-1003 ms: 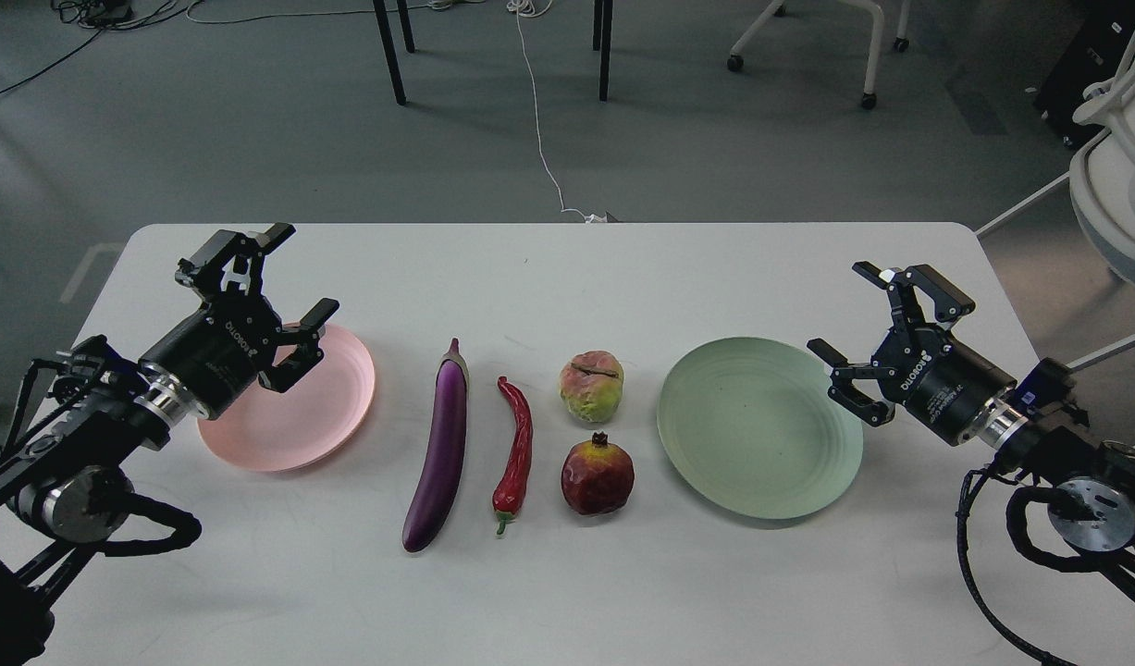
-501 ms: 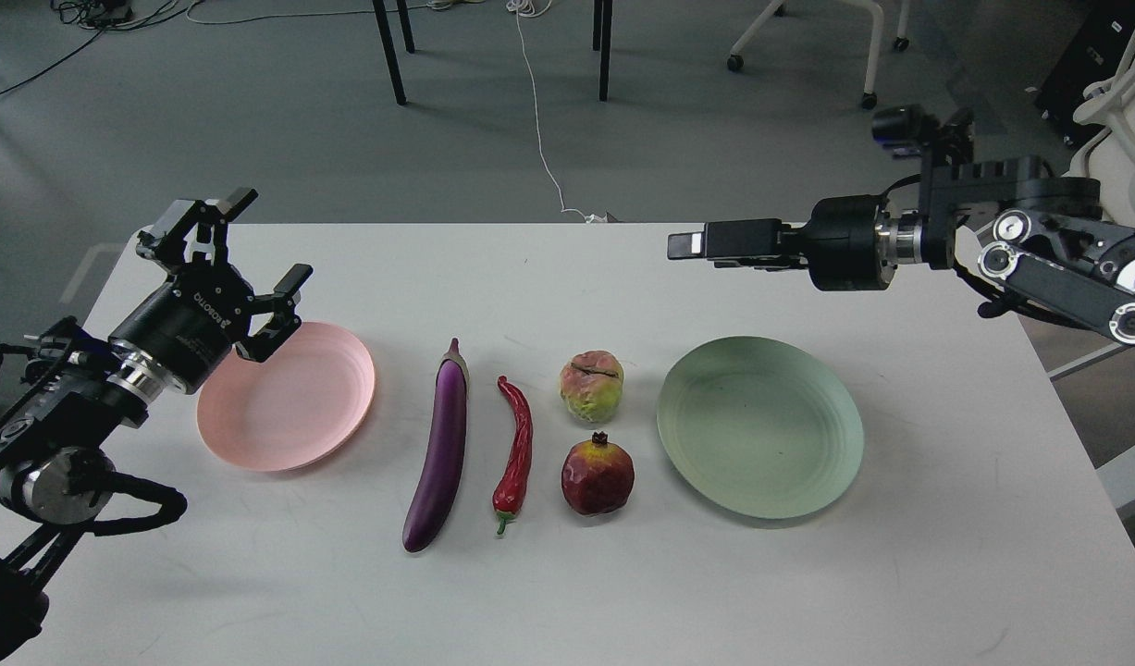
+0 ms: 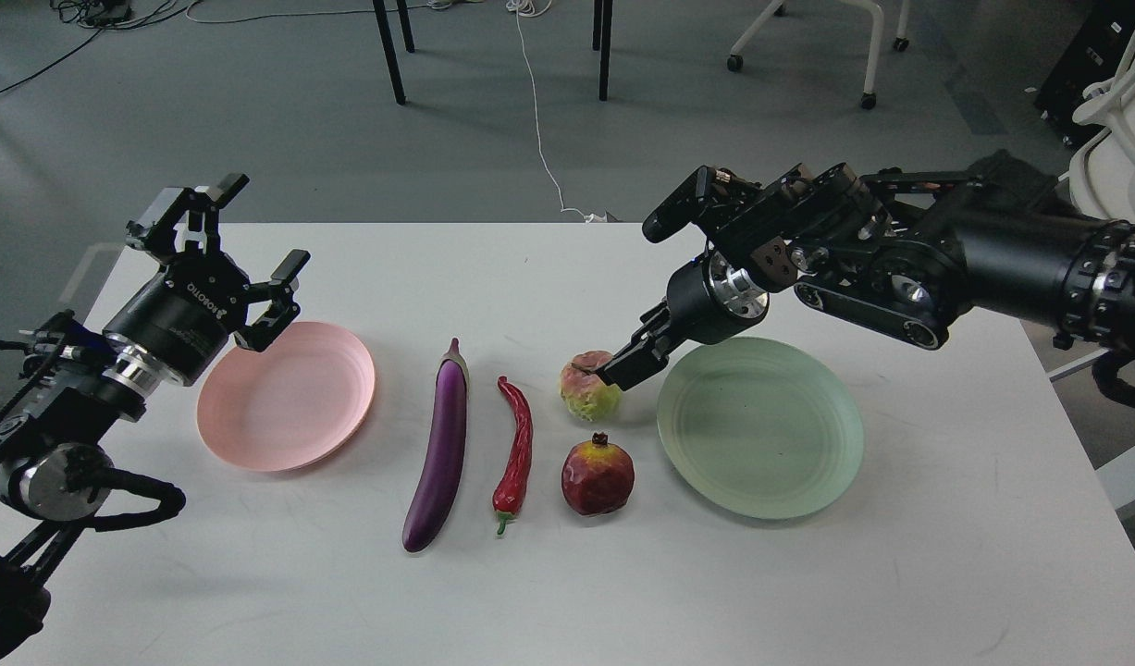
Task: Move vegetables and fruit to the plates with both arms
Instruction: 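Move the right gripper toward the peach beside the green plate, then close the right gripper around the peach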
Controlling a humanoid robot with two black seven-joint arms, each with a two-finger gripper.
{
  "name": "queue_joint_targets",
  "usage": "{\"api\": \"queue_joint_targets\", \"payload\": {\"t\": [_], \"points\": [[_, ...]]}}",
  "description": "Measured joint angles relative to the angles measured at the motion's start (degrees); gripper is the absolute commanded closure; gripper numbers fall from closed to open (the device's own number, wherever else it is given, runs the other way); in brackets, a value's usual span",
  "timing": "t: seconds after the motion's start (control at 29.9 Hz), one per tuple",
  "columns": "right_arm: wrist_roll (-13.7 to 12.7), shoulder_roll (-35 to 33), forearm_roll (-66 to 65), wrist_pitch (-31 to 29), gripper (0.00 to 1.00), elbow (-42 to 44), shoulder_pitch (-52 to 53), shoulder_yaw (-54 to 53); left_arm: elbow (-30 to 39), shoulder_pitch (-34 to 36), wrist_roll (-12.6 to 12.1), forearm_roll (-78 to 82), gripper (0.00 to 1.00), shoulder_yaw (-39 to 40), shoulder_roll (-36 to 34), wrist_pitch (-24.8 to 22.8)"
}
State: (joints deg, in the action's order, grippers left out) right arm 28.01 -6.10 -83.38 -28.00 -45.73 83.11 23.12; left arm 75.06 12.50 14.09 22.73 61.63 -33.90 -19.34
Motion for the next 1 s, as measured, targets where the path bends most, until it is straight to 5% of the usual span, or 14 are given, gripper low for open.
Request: {"api": "queue_joint_targets", "payload": {"t": [0.27,1.0], "points": [[0.0,5.9,0.0,2.6,0.01,5.4,-1.2,0.5,0.0,0.0,0.4,0.0,0.01,0.3,-0.2,0.0],[0.0,6.1,0.0,7.9,0.01,9.0,-6.3,0.8,0.0,0.0,0.5,0.0,0.01,0.8,-0.3,0.0]]}}
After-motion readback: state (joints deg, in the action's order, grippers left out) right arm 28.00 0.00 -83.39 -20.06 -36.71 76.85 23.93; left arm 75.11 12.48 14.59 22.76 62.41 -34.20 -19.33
